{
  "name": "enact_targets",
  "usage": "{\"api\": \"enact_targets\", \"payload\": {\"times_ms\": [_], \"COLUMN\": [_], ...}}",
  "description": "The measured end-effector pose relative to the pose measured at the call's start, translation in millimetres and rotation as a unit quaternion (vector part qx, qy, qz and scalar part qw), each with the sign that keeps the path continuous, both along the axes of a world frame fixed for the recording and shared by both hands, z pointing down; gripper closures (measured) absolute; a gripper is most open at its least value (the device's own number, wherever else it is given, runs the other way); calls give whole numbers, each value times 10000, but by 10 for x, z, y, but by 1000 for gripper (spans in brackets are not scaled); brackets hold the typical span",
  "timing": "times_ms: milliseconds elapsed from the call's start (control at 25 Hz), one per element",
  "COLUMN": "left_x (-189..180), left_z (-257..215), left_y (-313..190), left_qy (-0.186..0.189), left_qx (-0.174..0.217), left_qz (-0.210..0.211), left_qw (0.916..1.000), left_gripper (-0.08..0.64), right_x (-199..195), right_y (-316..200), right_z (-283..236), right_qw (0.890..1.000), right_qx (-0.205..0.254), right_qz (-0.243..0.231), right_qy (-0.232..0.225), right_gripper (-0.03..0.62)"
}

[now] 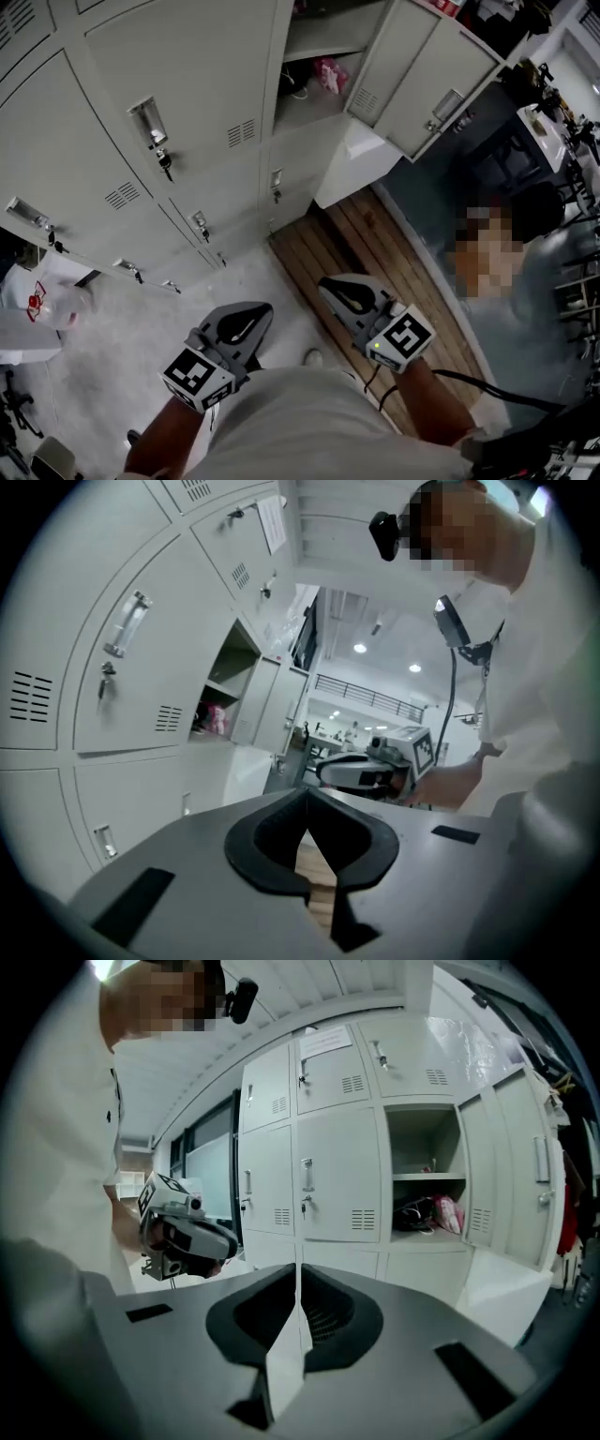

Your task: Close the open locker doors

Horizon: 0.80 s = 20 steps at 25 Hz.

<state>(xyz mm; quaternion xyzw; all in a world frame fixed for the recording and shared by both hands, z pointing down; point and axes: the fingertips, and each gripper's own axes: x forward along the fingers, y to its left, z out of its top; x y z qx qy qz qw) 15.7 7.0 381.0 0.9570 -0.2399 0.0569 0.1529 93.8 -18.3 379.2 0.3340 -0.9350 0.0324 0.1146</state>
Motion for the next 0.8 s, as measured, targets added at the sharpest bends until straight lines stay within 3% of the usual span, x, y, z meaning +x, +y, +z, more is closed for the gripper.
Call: {"api": "enact_targets", "payload": {"times_ms": [120,320,600,800], "left_x": [568,1279,1720,1815], "left_z": [-36,29,46,-62], "left_y": [174,449,397,-91], "left_qy": [50,-188,-315,-350], "left_qx": [-70,-6,-144,161], "left_qz": [-13,76,232,575], "left_qw": [10000,9998,9991,9976], "left_gripper": [548,548,548,548], "right_x": [541,1285,1964,2177], "right_y": [272,530,342,-209], "right_z": [114,236,260,64], "right_qw": [9997,9993,9985,9942], "right_qx": [-226,-317,-228,-277], "right_qz": [23,105,468,853], "right_qy": [-75,-144,-179,-590], "right_gripper": [568,568,566,566]}}
